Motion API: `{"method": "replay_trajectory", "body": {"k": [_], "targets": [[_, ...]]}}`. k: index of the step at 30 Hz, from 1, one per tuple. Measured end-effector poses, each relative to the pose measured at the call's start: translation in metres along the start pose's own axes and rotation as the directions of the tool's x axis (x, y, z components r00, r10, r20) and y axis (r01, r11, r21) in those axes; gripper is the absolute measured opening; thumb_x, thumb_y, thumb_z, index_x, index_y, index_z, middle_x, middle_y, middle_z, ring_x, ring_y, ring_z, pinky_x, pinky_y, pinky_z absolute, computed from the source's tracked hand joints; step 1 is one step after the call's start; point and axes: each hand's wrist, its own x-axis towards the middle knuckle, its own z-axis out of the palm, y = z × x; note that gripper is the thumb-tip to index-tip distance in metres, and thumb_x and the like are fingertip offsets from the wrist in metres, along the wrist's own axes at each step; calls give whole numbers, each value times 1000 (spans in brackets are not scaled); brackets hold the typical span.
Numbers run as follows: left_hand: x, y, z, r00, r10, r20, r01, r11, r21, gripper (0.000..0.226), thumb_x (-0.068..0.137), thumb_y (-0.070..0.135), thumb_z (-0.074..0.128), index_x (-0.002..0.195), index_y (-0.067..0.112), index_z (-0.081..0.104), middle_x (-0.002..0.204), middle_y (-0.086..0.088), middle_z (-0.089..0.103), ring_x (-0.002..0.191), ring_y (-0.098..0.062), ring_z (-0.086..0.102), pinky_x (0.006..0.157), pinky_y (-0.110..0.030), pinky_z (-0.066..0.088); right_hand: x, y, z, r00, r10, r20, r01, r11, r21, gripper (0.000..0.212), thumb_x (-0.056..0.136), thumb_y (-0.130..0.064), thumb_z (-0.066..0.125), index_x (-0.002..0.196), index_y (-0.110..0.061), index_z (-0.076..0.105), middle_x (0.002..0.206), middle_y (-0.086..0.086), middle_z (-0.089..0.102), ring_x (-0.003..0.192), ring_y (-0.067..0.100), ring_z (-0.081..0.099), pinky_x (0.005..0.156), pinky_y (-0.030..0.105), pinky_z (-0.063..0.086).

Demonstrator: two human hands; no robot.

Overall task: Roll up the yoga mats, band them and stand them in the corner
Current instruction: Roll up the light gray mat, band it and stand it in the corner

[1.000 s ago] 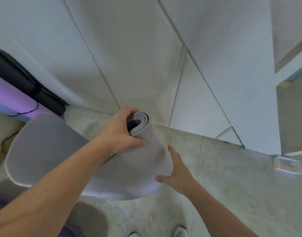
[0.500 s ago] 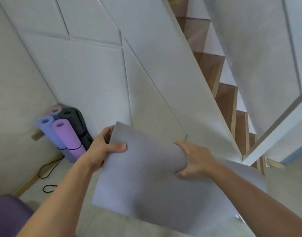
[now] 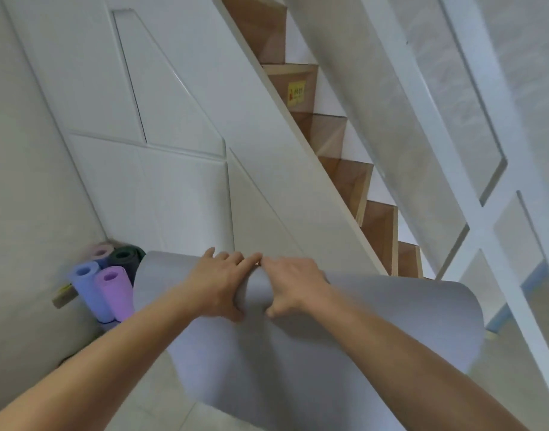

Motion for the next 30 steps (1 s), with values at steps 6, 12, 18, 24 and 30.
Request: {"method": "replay_trajectory", "body": {"k": [6, 12, 18, 24, 30], "targets": [[-23, -57, -21, 999, -39, 19, 42, 976, -215, 85, 50, 70, 76, 125, 43, 46, 114, 18, 63, 103, -13, 63, 86, -31, 48, -20, 3, -18, 994, 3, 105, 0, 1000, -31, 128, 55, -67, 82, 152, -32, 7, 151, 4, 36, 135, 30, 40, 110, 51, 34], [-42, -101, -24, 930, 95, 355, 175, 736, -654, 71, 47, 40, 97, 106, 36, 59, 106, 15, 68, 95, -4, 65, 86, -28, 57, -43, -18, -31, 999, 19, 42, -12, 986, -164, 99, 65, -62, 72, 145, -32, 22, 128, 4, 52, 113, 28, 52, 91, 39, 44], [-58, -76, -17, 985, 128, 115, -116, 988, -102, 135, 53, 69, 81, 156, 32, 2, 150, 7, 34, 134, -21, 42, 113, -42, 32, -31, -42, -36, 991, 107, 75, -107, 994, -5, 81, 58, -58, 74, 129, -37, 42, 108, -6, 63, 97, 22, 62, 76, 34, 49], [-64, -32, 22, 880, 289, -377, -233, 954, 187, 139, 31, 63, 80, 153, 20, 31, 124, -19, 57, 100, -41, 58, 82, -57, 47, -33, -43, -48, 952, 146, 269, -235, 911, 338, 71, 53, -57, 83, 113, -45, 49, 104, -16, 64, 94, 14, 61, 84, 35, 53], [-47, -43, 10, 970, 159, -183, -169, 985, -41, 105, 50, 73, 68, 138, 31, 31, 112, 2, 62, 97, -27, 65, 75, -41, 54, -52, -50, -26, 974, 113, 194, -101, 993, -68, 136, 57, -75, 78, 157, -33, -5, 159, 8, 26, 142, 32, 32, 115, 53, 26]]}}
